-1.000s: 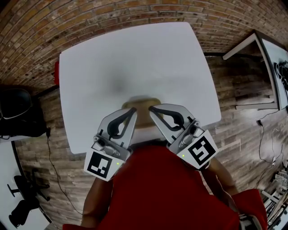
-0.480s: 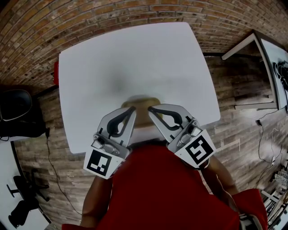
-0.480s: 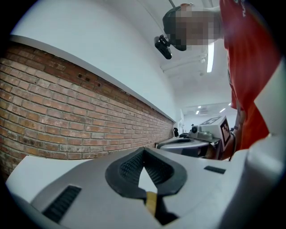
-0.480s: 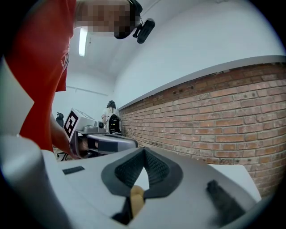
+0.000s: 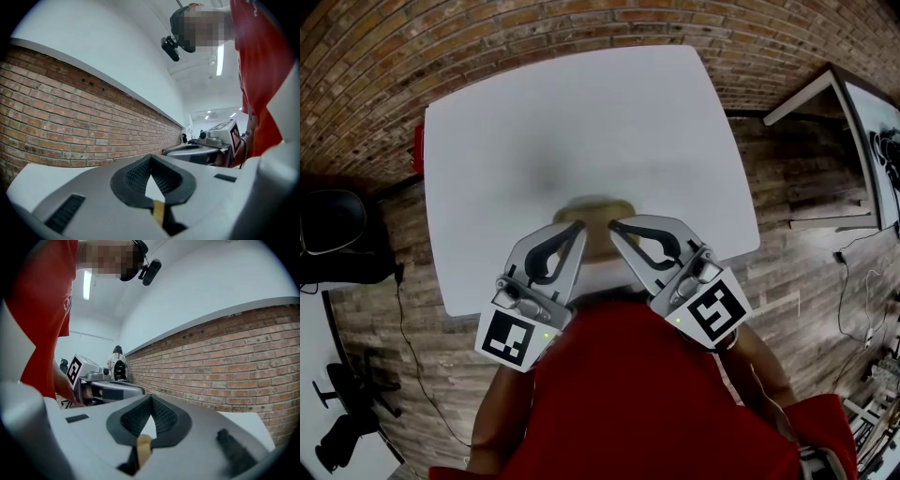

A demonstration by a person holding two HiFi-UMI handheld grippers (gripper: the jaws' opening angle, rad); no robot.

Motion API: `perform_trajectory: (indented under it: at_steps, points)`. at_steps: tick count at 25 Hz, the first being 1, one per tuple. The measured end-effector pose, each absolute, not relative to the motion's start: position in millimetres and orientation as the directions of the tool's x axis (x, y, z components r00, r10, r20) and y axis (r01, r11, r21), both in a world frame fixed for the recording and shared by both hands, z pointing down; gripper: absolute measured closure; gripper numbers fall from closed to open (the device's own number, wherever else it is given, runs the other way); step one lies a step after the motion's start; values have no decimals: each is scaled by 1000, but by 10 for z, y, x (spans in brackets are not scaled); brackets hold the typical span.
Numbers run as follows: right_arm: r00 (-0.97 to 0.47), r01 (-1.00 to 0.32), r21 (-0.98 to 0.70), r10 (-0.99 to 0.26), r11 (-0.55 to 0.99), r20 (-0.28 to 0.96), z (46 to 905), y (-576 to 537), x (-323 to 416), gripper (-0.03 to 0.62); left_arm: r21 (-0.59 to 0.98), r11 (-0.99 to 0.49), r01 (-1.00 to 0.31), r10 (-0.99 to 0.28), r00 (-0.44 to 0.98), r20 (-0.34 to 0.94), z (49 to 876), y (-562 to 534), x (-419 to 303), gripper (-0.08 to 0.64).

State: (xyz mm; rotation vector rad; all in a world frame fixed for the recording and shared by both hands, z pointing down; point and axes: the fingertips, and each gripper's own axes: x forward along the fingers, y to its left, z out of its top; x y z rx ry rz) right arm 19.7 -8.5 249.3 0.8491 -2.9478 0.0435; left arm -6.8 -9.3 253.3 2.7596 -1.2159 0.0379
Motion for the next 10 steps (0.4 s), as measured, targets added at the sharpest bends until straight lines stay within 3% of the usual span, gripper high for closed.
perform_trajectory:
  at_steps: [10]
  points:
    - [-849,-524,-15,-521,852,88,2545,-93,185,565,109,-664,-739,-736,673,78,2573,-95,-86,545]
